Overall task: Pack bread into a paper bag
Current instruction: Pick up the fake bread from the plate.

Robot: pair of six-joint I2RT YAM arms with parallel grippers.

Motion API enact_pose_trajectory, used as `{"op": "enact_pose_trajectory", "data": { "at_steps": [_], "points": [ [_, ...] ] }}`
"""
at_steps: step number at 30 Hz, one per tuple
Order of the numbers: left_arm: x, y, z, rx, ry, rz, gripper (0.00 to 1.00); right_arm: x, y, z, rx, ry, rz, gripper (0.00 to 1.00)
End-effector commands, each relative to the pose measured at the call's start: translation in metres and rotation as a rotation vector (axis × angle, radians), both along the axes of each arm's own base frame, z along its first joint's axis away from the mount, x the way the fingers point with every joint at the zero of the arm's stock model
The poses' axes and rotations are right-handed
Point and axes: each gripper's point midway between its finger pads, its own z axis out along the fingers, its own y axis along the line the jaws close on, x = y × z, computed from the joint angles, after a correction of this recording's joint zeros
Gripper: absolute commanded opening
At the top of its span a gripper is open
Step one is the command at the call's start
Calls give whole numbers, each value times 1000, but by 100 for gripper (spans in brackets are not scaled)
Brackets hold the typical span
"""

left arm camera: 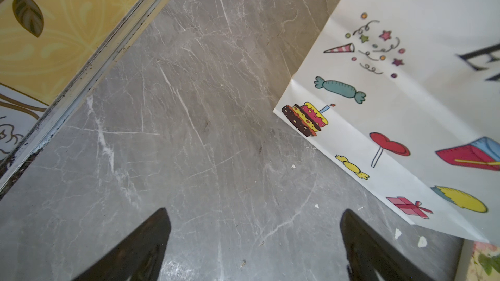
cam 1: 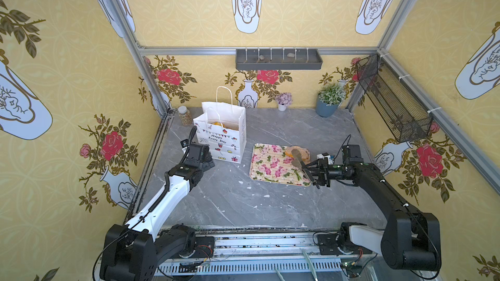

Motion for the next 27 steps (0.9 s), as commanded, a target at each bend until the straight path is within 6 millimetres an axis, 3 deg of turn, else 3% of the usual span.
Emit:
{"op": "enact_pose_trajectory", "data": {
  "at_steps": [1,11,27],
  "points": [
    [2,1,0,-5,-17,15,99,-2,-3,-3,1,0,-8,45],
    [9,-3,1,-13,-16,3,99,10,-21,-18,-39,-3,-56,45],
    [7,-1,0,-5,-9,10,99,44,-30,-36,-43,-16,-76,46]
  ]
}}
